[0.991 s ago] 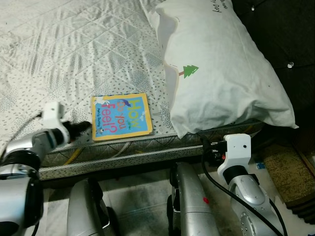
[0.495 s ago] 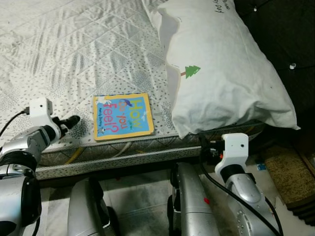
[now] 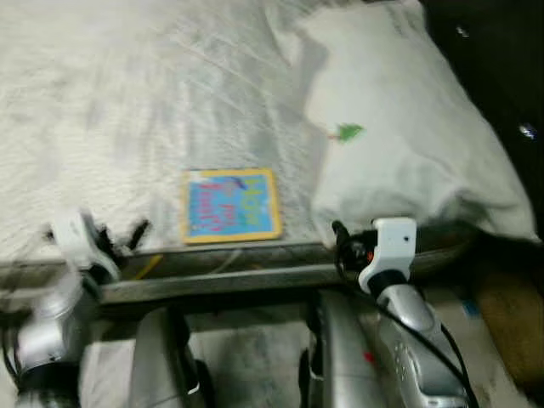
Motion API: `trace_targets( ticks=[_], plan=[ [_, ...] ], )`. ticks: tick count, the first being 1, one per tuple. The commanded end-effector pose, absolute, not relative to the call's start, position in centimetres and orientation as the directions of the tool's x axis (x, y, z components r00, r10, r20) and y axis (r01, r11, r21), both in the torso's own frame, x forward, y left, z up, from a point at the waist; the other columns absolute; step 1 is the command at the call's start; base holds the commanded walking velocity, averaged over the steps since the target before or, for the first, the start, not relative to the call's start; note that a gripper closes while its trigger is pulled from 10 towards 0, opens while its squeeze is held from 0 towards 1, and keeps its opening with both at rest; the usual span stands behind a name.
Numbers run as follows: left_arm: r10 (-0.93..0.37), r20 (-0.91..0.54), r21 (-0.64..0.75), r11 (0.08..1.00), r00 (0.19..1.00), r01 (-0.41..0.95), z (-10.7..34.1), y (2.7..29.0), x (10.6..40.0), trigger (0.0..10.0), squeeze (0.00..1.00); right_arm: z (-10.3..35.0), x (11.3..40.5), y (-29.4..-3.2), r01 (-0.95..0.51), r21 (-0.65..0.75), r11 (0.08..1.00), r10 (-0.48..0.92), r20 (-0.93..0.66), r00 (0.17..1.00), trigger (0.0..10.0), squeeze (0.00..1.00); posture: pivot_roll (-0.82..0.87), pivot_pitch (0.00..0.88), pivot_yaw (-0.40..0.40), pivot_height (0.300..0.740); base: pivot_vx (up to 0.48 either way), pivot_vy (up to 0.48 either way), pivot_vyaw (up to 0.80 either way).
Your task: Clean up the room
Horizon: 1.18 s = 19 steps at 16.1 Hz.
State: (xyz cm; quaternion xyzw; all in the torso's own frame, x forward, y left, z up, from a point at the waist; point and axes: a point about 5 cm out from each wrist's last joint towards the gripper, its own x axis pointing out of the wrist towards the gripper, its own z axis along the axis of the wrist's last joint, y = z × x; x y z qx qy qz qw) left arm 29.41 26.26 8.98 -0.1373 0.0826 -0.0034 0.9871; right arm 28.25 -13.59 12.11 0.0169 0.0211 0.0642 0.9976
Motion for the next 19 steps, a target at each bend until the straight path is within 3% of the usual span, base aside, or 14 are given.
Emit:
trace_targets(
  ticks=[1, 5, 7, 11, 19],
  plan=[
    [-0.047, -0.067, -0.223, 0.974, 0.997, 0.031, 10.2, 25.6, 28.9, 10.0, 1.0, 11.5, 28.4, -13.3, -0.152, 0.057, 0.987, 0.156, -0.069, 0.985, 10.0, 0.0, -0.09, 0.099, -0.023, 0.539, 0.0, 0.0, 0.0],
    [-0.07, 0.009, -0.19, 0.979, 0.997, 0.071, 11.2, 23.1, 27.8, 10.0, 1.0, 11.9, 29.2, -12.9, -0.156, 0.083, 0.984, 0.16, -0.043, 0.986, 10.0, 0.0, -0.07, 0.051, -0.01, 0.539, 0.0, 0.0, 0.0],
    [-0.086, 0.022, -0.168, 0.982, 0.996, 0.089, 11.7, 20.9, 25.8, 10.0, 1.0, 12.0, 29.2, -13.1, -0.157, 0.136, 0.978, 0.162, -0.025, 0.986, 10.0, 0.0, -0.07, 0.012, -0.01, 0.539, 0.0, 0.0, 0.0],
    [-0.096, 0.017, -0.197, 0.975, 0.995, 0.098, 10.8, 18.3, 24.7, 10.0, 1.0, 12.0, 28.9, -13.0, -0.187, 0.188, 0.964, 0.192, -0.011, 0.981, 10.0, 0.0, -0.09, 0.0, -0.005, 0.539, 0.0, 0.0, 0.0],
    [0.002, 0.004, -0.278, 0.961, 1.0, -0.001, 10.3, 17.3, 25.4, 10.0, 1.0, 12.9, 30.1, -12.6, -0.196, 0.214, 0.957, 0.191, 0.041, 0.981, 10.0, 0.0, -0.09, 0.0, -0.007, 0.539, 0.0, 0.0, 0.0]
  ],
)
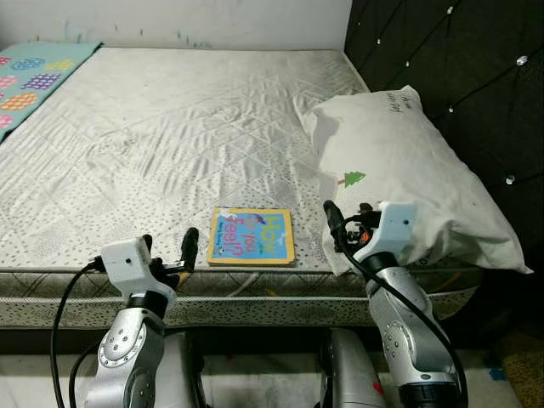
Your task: Clean up the room
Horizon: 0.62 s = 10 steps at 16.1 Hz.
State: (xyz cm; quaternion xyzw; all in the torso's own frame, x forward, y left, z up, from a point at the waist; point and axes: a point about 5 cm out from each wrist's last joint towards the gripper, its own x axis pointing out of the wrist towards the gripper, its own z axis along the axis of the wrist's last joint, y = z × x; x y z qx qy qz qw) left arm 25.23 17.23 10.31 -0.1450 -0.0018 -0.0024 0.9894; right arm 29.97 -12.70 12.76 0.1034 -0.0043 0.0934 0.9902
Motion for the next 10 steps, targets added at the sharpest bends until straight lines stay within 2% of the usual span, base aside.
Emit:
trace_targets(
  ticks=[1, 2, 10],
  plan=[
    [0.002, 0.003, -0.278, 0.961, 1.0, -0.001, 10.3, 17.23, 25.47, 10.0, 1.0, 13.18, 30.29, -12.62, -0.2, 0.213, 0.956, 0.194, 0.052, 0.98, 10.0, 0.0, -0.09, 0.0, -0.006, 0.539, 0.0, 0.0, 0.0],
    [0.001, 0.003, -0.278, 0.961, 1.0, 0.0, 10.29, 17.19, 25.55, 10.0, 1.0, 13.39, 30.51, -12.66, -0.203, 0.215, 0.955, 0.195, 0.061, 0.979, 10.0, 0.0, -0.09, 0.0, -0.006, 0.548, 0.0, 0.0, 0.0],
    [-0.008, 0.002, -0.279, 0.96, 1.0, 0.008, 10.21, 16.95, 25.86, 10.0, 1.0, 13.71, 31.2, -13.08, -0.194, 0.207, 0.959, 0.182, 0.077, 0.98, 10.0, 0.0, -0.1, 0.0, -0.003, 0.623, 0.0, 0.0, -0.44]
  ],
)
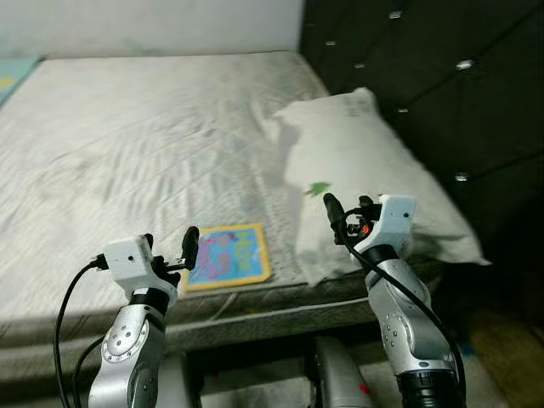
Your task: Clean up the room
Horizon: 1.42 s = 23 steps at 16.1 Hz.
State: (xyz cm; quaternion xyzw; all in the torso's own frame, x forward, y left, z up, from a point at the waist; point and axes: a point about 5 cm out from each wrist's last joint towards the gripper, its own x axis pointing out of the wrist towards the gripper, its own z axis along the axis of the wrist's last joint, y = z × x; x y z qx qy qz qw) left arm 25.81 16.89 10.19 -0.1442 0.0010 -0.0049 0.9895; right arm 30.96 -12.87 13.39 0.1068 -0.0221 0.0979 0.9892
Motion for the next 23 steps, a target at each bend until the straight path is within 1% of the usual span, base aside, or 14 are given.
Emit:
trace_targets(
  ticks=[1, 5, 9, 12, 16, 21, 23],
  plan=[
    [-0.01, 0.002, -0.279, 0.96, 1.0, 0.01, 10.23, 16.92, 25.89, 10.0, 1.0, 13.7, 31.21, -13.02, -0.197, 0.209, 0.958, 0.185, 0.079, 0.98, 10.0, 0.0, -0.1, 0.0, -0.005, 0.631, 0.0, 0.0, -0.48],
    [-0.015, 0.005, -0.279, 0.96, 1.0, 0.015, 10.23, 16.91, 26.06, 10.0, 1.0, 13.59, 31.32, -12.96, -0.198, 0.197, 0.96, 0.188, 0.072, 0.98, 10.0, 0.0, -0.1, 0.0, -0.003, 0.631, 0.0, 0.0, -0.47],
    [-0.013, 0.002, -0.271, 0.962, 1.0, 0.013, 10.21, 16.91, 26.19, 10.0, 1.0, 13.53, 31.08, -12.73, -0.21, 0.157, 0.965, 0.199, 0.08, 0.977, 10.0, 0.0, -0.1, 0.0, -0.002, 0.631, 0.0, 0.0, 0.0],
    [-0.016, 0.003, -0.271, 0.963, 1.0, 0.016, 10.24, 16.9, 26.34, 10.0, 1.0, 13.76, 31.1, -12.83, -0.229, 0.175, 0.957, 0.214, 0.102, 0.972, 10.0, 0.0, -0.1, 0.0, 0.0, 0.636, 0.0, 0.0, 0.0],
    [-0.019, 0.001, -0.269, 0.963, 1.0, 0.019, 10.23, 16.88, 26.36, 10.0, 1.0, 13.9, 31.21, -12.99, -0.229, 0.167, 0.959, 0.213, 0.109, 0.971, 10.0, 0.0, -0.1, 0.0, 0.002, 0.675, 0.0, 0.0, 0.0],
    [-0.03, 0.002, -0.263, 0.964, 1.0, 0.03, 10.27, 16.78, 26.54, 10.0, 1.0, 13.85, 31.23, -12.95, -0.232, 0.17, 0.958, 0.215, 0.111, 0.97, 10.0, 0.0, -0.1, 0.0, 0.006, 0.733, 0.0, 0.0, 0.0],
    [-0.031, 0.0, -0.261, 0.965, 1.0, 0.03, 10.21, 16.86, 26.62, 10.0, 1.0, 13.75, 31.27, -12.9, -0.232, 0.171, 0.957, 0.216, 0.109, 0.97, 10.0, 0.0, -0.1, 0.0, 0.007, 0.74, 0.0, 0.0, 0.0]
  ],
)
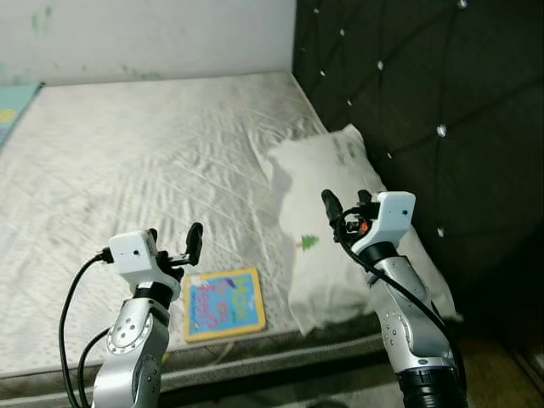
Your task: Clean up the room
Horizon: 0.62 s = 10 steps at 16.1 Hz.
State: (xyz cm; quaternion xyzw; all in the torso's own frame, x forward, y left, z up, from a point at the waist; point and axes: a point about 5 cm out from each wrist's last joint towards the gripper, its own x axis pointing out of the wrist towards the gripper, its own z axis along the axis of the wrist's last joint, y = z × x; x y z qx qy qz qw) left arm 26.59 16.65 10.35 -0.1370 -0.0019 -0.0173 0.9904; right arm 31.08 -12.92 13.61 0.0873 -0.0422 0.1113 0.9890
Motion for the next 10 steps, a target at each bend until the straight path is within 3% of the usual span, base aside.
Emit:
trace_targets(
  ticks=[1, 8, 9, 10],
  plan=[
    [-0.031, 0.001, -0.26, 0.965, 1.0, 0.03, 10.2, 16.9, 26.7, 10.0, 1.0, 13.7, 31.3, -12.9, -0.233, 0.172, 0.957, 0.216, 0.109, 0.97, 10.0, 0.0, -0.1, 0.0, 0.008, 0.74, 0.0, 0.0, 0.0],
    [-0.025, -0.005, -0.21, 0.977, 1.0, 0.023, 10.5, 16.9, 27.7, 10.0, 1.0, 13.9, 32.0, -12.6, -0.242, 0.169, 0.956, 0.224, 0.117, 0.968, 10.0, 0.0, -0.09, 0.0, 0.004, 0.74, 0.0, 0.0, 0.0],
    [-0.024, -0.013, -0.198, 0.98, 1.0, 0.021, 10.5, 17.0, 28.0, 10.0, 0.92, 14.0, 32.2, -12.5, -0.245, 0.167, 0.955, 0.228, 0.117, 0.967, 10.0, 0.0, -0.09, 0.0, 0.001, 0.74, 0.0, 0.0, 0.0],
    [-0.028, -0.016, -0.144, 0.989, 0.999, 0.025, 10.9, 17.1, 28.8, 10.0, 0.0, 14.4, 32.7, -12.3, -0.258, 0.156, 0.953, 0.239, 0.13, 0.962, 10.0, 0.0, -0.09, 0.0, 0.001, 0.74, 0.0, 0.0, 0.0]
  ],
)
